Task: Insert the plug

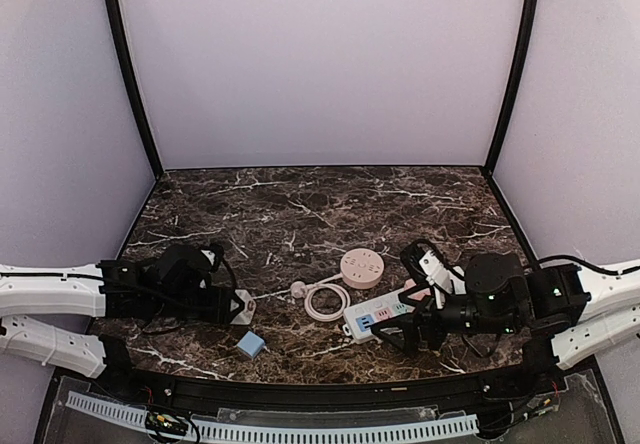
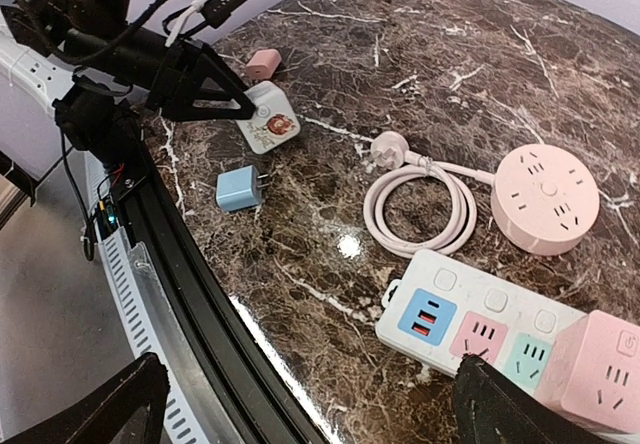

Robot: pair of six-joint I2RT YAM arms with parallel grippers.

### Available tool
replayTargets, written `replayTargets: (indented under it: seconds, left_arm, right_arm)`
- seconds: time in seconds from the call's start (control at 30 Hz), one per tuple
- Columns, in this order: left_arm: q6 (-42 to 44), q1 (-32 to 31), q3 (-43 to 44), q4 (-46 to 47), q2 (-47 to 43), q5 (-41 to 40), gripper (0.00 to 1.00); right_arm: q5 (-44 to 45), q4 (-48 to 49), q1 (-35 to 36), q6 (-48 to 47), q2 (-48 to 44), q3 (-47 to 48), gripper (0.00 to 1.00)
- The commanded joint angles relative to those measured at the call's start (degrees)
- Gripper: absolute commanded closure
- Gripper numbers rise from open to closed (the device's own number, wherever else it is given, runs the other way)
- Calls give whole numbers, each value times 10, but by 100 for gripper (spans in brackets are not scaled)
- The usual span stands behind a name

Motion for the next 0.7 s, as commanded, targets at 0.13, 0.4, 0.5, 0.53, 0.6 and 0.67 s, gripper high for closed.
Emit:
replayTargets:
  seconds: [0.13,0.4,0.5,0.53,0.6,0.67]
  left_arm:
    - [58,-3,14,180,36,68,53]
    - [90,-3,21,271,86,114,55]
    - [101,-3,30,279,102,136,55]
    - [103,-3,33,284,108,138,55]
    - [103,-3,38,289,115,144,55]
    - [97,-3,43,288,118,144,56]
  right_arm:
    - [-17,66,5,-83,36,22,1]
    - [39,66,6,-141,102,83,1]
    - [46,72,6,-180,115,92,1]
    - [34,79,5,-200,117,92,1]
    - [7,96,6,-242,117,85,1]
    - [14,108,6,-273,116,78,1]
